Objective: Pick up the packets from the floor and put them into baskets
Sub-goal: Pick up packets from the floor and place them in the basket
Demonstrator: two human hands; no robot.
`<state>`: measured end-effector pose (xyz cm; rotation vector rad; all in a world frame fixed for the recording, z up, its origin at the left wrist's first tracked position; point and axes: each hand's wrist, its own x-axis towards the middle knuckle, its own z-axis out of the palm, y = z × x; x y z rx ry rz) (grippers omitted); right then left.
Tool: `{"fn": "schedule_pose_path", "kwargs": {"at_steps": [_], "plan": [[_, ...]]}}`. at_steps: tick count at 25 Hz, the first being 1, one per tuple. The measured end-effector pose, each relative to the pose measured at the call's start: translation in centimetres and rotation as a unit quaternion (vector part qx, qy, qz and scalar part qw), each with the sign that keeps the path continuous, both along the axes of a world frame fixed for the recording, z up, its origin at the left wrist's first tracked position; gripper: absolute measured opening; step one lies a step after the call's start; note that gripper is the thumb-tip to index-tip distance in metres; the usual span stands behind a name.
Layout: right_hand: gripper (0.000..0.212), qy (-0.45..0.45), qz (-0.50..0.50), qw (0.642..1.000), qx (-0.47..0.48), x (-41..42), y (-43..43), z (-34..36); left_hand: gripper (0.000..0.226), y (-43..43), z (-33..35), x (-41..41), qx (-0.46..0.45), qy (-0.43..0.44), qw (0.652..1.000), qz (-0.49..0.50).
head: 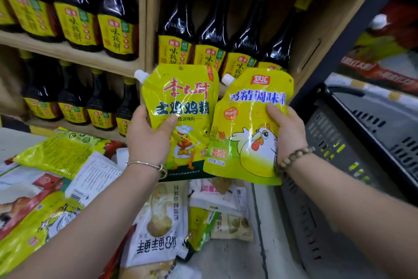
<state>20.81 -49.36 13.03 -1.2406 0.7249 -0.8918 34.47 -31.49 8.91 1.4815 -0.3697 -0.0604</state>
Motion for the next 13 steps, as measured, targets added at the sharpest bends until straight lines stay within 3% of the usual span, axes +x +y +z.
{"fn": "schedule_pose_path", "kwargs": {"at_steps": [13], "plan": [[0.015, 0.080, 0.061, 0.985, -0.137, -2.9, -5.9, 11.1, 0.028, -2.9, 5.7, -3.5, -0.124, 0.033, 0.990, -0.052]]}}
